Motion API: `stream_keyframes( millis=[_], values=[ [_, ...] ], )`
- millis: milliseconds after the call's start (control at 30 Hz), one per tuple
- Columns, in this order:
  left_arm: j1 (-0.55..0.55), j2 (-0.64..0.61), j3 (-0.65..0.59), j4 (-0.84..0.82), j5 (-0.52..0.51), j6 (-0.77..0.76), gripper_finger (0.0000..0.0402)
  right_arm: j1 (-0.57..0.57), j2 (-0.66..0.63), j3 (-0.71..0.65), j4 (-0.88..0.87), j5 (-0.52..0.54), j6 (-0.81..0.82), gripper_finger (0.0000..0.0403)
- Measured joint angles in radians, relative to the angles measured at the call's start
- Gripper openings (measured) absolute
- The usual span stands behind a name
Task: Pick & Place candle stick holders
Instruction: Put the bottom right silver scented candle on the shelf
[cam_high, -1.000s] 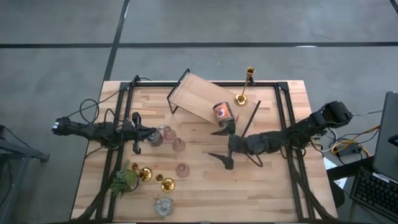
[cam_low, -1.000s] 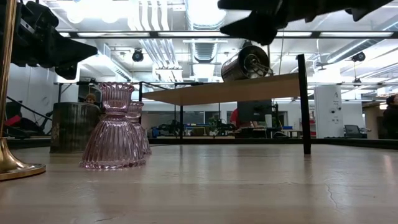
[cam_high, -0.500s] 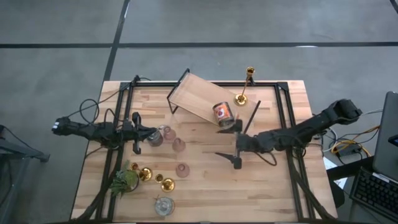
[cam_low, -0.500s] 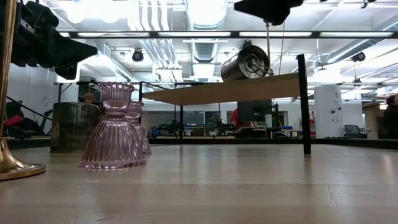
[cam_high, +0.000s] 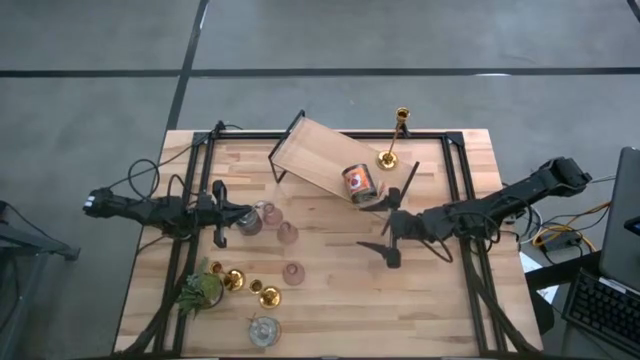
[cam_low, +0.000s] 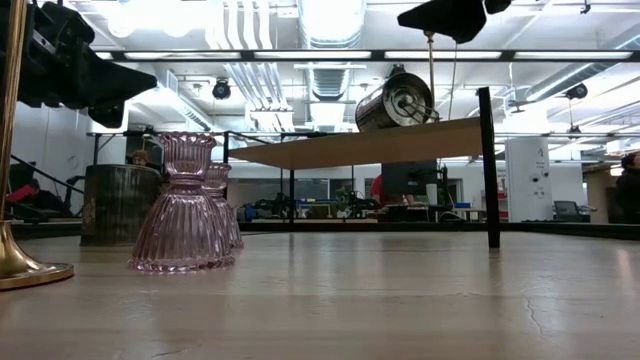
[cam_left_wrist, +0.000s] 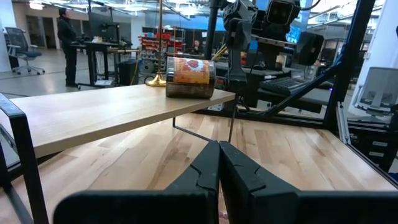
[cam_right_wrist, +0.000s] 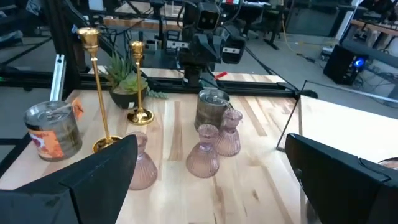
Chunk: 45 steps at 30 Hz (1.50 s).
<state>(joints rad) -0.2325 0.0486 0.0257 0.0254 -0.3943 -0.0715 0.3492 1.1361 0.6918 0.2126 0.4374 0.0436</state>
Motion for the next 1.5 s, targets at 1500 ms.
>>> stream_keyframes(
  millis=[1500],
  values=[
    [0.000, 0.000, 0.000, 0.000, 0.000, 0.000, 0.0012, -0.077, 0.077, 0.131, -0.419, 0.565, -0.517, 0.0395]
  ],
)
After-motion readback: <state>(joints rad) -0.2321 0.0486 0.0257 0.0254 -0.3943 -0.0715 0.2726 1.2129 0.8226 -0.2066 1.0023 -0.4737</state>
